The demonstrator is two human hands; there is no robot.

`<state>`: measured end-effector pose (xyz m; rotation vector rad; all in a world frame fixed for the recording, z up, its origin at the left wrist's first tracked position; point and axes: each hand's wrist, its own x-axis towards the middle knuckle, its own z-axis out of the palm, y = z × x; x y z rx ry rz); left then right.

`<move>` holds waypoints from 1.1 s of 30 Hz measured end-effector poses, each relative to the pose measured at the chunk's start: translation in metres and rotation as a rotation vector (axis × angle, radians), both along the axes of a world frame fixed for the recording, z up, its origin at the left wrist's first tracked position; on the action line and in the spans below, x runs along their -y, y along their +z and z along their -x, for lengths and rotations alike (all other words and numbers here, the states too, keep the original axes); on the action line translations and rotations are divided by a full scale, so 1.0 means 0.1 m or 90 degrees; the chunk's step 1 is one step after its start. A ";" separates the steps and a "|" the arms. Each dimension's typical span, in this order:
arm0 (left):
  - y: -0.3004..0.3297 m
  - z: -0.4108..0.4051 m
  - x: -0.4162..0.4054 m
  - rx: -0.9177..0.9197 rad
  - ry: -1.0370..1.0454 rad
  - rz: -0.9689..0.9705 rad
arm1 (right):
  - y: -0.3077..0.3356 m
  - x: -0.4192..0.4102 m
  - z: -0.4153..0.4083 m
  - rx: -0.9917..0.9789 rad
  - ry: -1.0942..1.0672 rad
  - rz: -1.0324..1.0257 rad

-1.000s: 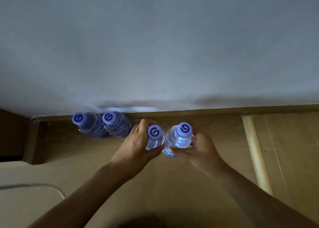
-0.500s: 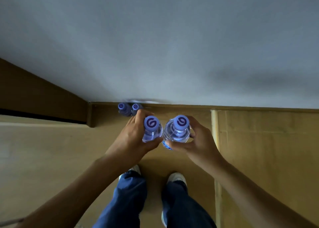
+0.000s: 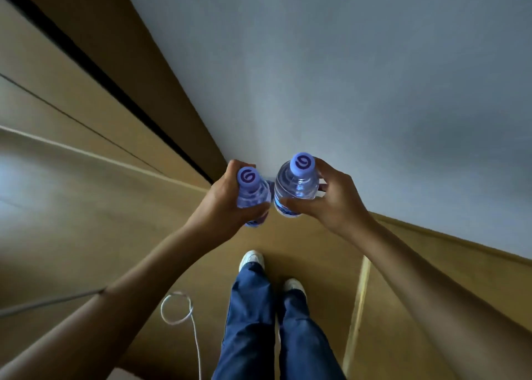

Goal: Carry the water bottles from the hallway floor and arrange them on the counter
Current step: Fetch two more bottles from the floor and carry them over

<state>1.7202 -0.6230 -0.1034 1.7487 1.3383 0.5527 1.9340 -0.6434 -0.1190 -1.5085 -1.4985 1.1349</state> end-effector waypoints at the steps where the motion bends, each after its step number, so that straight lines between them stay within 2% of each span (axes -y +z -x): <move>1: 0.11 0.07 0.04 0.001 0.021 -0.005 | 0.13 0.01 0.06 -0.005 0.014 -0.007; 10: 1.04 1.14 0.67 -0.013 0.289 -0.149 | 1.02 0.01 1.09 -0.028 0.233 -0.011; 14: 1.24 1.81 0.96 0.037 0.453 -0.149 | 1.18 -0.02 1.83 -0.033 0.306 -0.007; 20: 1.37 2.93 1.27 0.046 0.596 -0.148 | 1.27 -0.11 3.18 -0.034 0.425 -0.009; 33: 1.47 5.14 1.45 0.039 0.730 -0.151 | 1.34 -0.38 5.79 -0.052 0.553 0.038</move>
